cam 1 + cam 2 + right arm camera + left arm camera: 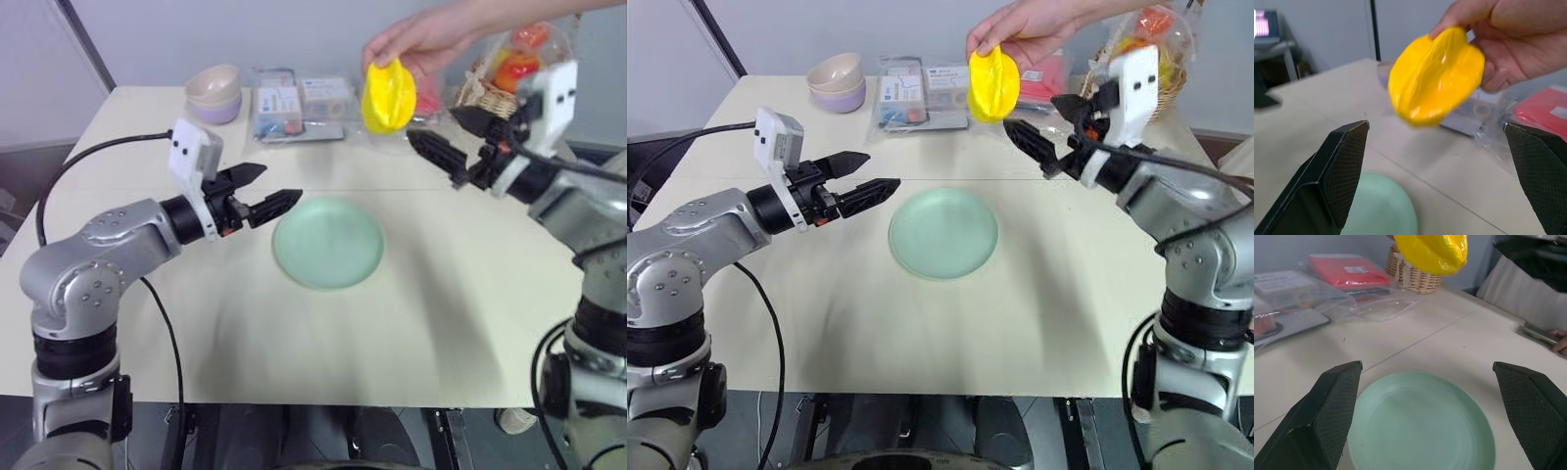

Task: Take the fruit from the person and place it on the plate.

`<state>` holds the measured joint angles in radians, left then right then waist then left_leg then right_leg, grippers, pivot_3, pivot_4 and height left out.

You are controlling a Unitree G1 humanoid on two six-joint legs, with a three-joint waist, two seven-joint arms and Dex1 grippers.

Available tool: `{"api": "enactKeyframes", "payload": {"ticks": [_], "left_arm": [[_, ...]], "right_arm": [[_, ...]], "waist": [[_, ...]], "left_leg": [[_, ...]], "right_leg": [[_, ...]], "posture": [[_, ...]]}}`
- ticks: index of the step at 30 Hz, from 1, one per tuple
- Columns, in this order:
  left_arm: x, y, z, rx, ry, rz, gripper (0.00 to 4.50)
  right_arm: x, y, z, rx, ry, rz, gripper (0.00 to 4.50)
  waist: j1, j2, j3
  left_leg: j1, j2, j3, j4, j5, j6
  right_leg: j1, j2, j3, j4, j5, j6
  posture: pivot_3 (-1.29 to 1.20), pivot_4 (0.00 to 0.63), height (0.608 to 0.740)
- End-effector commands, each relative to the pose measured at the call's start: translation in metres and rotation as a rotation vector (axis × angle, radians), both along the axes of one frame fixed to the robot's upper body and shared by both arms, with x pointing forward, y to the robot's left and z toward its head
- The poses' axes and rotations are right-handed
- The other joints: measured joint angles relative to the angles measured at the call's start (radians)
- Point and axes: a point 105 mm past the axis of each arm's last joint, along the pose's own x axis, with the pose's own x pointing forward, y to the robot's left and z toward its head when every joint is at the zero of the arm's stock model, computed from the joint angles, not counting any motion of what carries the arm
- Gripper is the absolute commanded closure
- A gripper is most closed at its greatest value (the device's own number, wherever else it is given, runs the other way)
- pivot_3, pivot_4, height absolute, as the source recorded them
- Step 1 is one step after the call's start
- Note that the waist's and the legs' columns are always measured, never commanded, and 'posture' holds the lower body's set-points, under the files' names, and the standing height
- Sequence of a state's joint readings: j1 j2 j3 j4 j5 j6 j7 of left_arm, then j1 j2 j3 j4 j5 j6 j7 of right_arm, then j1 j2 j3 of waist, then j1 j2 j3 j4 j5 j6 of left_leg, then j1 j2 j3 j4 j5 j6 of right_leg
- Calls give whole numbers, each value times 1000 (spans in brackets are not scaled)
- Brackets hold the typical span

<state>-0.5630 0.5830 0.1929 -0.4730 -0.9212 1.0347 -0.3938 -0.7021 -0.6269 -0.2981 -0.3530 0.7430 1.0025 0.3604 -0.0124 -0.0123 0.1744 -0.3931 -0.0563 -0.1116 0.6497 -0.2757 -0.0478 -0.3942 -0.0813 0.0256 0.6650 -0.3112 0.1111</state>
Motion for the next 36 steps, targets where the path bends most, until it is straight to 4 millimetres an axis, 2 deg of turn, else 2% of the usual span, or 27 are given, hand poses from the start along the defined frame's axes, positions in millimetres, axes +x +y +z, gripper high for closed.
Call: {"api": "enactKeyframes", "payload": {"ticks": [1,11,24,27,31,33,35,36], "left_arm": [[-2,-1,11,-6,-55,-5,30],[-3,-1,11,-6,-62,3,30],[-4,-1,12,-14,-77,18,30],[-4,0,12,-15,-78,22,0],[-3,0,13,-15,-78,24,0],[-3,0,13,-16,-79,25,0],[-3,0,13,-16,-80,26,0],[-2,0,13,-16,-81,27,0]], "right_arm": [[9,7,15,71,20,-27,0],[31,22,32,168,71,-35,0],[50,23,30,235,118,-35,0],[51,25,32,240,114,-25,874],[51,27,34,238,104,-17,2819],[51,27,35,234,99,-18,3311],[51,27,36,232,94,-20,4019],[51,26,37,233,93,-22,4019]], "waist": [[0,0,0],[-4,0,0],[-7,0,0],[-7,0,0],[-7,0,0],[-9,0,0],[-11,0,0],[-11,0,0]], "left_leg": [[0,0,0,0,0,0],[-1,0,1,-1,0,0],[-1,0,1,-1,0,0],[-1,0,1,-1,0,0],[-1,0,1,-1,0,0],[-1,0,1,-1,0,0],[-1,0,1,-2,0,0],[-1,0,1,-2,0,0]], "right_leg": [[0,0,0,0,0,0],[-2,0,0,0,0,0],[-2,0,0,1,0,0],[-2,0,0,1,0,0],[-2,0,0,1,0,0],[-2,0,0,1,0,0],[-3,0,1,1,0,0],[-3,0,1,1,0,0]], "posture": [[0,150,740],[0,150,740],[0,150,740],[0,150,740],[0,150,740],[0,150,740],[0,150,740],[0,150,740]]}}
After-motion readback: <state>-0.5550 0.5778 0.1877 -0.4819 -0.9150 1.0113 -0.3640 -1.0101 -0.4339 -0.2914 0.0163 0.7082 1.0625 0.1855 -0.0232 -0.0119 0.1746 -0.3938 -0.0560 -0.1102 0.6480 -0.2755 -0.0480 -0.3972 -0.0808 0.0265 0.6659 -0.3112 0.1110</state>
